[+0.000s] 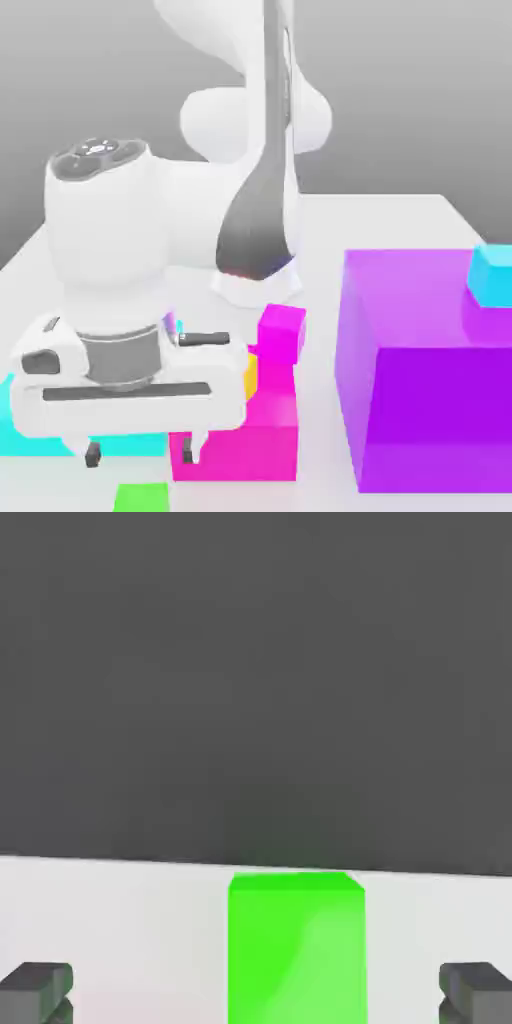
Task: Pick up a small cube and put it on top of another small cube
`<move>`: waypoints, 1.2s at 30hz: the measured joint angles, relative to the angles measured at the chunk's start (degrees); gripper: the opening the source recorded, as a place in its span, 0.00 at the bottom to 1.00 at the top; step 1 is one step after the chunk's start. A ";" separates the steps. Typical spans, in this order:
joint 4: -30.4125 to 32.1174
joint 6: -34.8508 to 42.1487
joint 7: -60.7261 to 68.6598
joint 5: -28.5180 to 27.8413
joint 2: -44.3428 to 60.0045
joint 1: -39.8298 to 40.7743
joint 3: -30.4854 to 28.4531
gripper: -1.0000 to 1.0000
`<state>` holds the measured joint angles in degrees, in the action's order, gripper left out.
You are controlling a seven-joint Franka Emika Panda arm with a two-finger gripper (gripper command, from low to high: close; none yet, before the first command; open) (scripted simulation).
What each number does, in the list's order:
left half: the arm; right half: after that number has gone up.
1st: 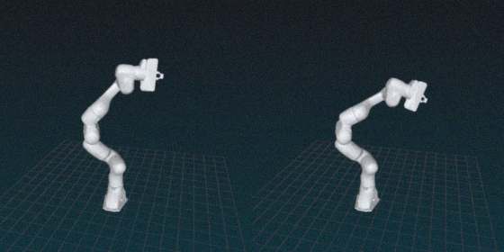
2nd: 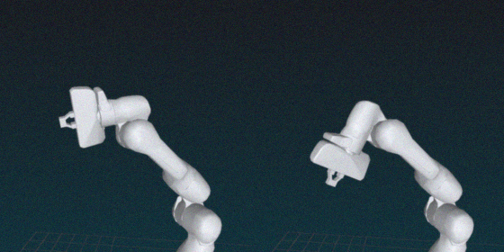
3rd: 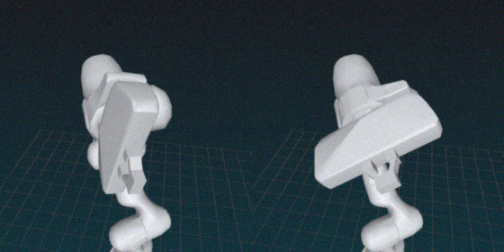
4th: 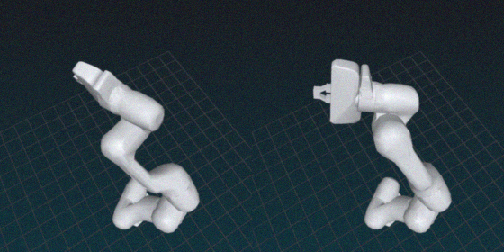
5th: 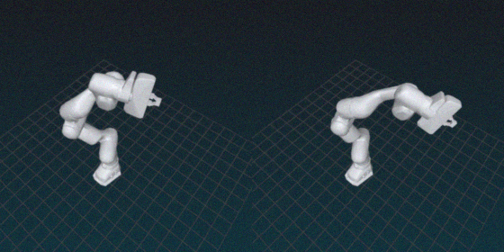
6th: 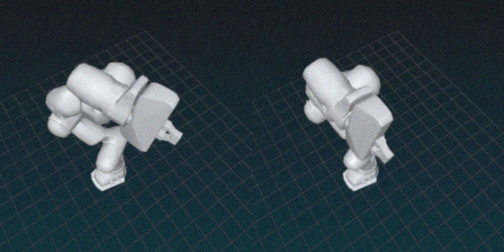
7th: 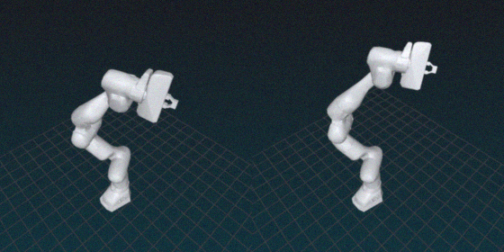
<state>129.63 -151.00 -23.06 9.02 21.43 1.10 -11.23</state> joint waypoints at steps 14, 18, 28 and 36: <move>-0.49 -1.98 0.65 0.54 3.11 0.77 0.72 0.00; 0.19 4.88 1.81 -1.39 -3.47 -0.51 0.96 0.00; 10.83 15.49 10.61 -2.64 -23.20 -4.31 4.63 0.00; 22.25 19.46 15.54 -5.06 -39.42 -6.38 6.82 0.00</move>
<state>151.88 -131.54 -7.51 3.96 -17.99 -5.29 -4.41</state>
